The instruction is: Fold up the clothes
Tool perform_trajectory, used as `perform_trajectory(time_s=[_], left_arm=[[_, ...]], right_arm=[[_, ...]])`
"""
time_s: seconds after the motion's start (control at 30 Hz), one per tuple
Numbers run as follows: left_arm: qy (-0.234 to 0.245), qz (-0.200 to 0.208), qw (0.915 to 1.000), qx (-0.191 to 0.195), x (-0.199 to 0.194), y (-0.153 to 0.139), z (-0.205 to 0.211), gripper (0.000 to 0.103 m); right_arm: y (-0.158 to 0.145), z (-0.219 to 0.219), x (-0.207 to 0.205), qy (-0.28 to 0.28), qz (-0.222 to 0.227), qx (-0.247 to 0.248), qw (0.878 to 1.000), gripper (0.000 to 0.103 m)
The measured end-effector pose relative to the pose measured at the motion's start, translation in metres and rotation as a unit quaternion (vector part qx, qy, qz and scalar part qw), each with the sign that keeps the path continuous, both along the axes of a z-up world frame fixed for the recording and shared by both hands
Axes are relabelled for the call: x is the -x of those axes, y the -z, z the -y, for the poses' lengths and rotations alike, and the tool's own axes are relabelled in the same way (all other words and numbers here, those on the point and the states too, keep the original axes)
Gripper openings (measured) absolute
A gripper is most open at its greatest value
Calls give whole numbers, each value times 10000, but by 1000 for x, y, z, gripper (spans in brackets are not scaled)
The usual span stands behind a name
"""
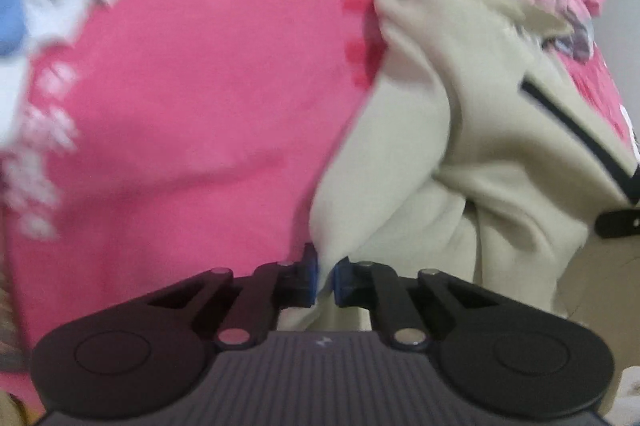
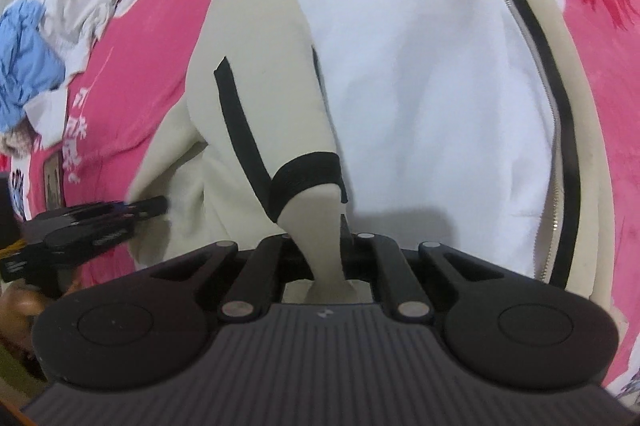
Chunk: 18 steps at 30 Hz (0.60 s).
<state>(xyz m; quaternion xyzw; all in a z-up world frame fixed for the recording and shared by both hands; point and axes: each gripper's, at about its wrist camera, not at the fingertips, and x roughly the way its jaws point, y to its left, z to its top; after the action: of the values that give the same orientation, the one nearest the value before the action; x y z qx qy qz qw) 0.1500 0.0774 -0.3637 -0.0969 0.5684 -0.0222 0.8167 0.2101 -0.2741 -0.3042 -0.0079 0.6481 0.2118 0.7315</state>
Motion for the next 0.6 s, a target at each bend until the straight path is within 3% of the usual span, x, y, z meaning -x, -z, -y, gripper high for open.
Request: perform_trajectory(time_s=[0.17, 0.23, 0.27, 0.33, 0.4, 0.47, 0.6], left_arm=[[-120, 620, 9900, -1261, -28, -68, -41, 7], [44, 840, 9837, -1587, -66, -88, -55, 7], [301, 995, 9767, -1877, -78, -97, -57, 7], [987, 1400, 9496, -2623, -102, -108, -46, 7], [1763, 1702, 9071, -3423, -112, -111, -31, 7], [2061, 1650, 8954, -3586, -119, -107, -27, 10], [2035, 769, 9325, -2884, -100, -77, -44, 13]], right_arm=[[-10, 1, -1, 139, 44, -202, 9997, 4], [-16, -1, -1, 183, 43, -364, 9992, 4], [-19, -6, -2, 186, 44, -493, 9986, 4], [-28, -15, -3, 179, 67, -731, 9971, 4], [-37, -28, -2, 92, 183, -847, 9962, 4], [-38, -40, -1, 33, 197, -909, 9957, 4], [-17, -49, 2, 75, -46, -719, 9974, 4]])
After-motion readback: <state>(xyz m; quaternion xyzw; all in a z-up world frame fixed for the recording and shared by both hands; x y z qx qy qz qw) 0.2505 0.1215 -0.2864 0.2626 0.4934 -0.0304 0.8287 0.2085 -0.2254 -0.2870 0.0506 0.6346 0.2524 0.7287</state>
